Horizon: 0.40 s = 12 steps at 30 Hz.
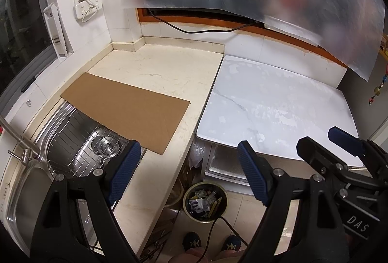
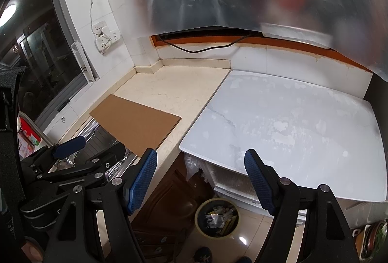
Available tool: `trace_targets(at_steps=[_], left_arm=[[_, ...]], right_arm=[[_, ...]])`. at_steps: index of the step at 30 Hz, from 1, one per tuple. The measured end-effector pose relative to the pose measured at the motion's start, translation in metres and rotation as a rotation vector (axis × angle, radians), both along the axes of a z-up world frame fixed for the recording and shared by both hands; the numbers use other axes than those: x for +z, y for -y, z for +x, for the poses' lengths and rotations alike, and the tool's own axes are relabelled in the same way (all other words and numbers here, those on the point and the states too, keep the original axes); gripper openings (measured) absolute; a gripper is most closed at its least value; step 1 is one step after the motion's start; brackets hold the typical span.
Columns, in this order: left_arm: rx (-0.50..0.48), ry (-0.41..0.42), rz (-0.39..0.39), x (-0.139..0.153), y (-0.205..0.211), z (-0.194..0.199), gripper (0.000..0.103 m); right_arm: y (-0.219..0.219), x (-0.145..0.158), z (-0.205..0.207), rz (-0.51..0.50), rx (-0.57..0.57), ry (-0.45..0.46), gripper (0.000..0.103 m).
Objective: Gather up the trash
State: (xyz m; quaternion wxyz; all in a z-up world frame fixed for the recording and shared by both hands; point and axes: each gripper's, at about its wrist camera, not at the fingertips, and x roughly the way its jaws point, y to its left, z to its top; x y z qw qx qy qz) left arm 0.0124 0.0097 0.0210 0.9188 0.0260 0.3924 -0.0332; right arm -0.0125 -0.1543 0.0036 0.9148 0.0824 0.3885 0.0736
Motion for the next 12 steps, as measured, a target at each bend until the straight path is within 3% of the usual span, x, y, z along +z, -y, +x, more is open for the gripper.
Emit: trace_targets(at_steps=[12], left_arm=[[-0.012,-0.022,-0.005,-0.0049,-0.0048,0.0023,0.079]], right_arm=[[-0.0035,-0.0064,-0.0028,-0.001,-0.016,-0.020,0.076]])
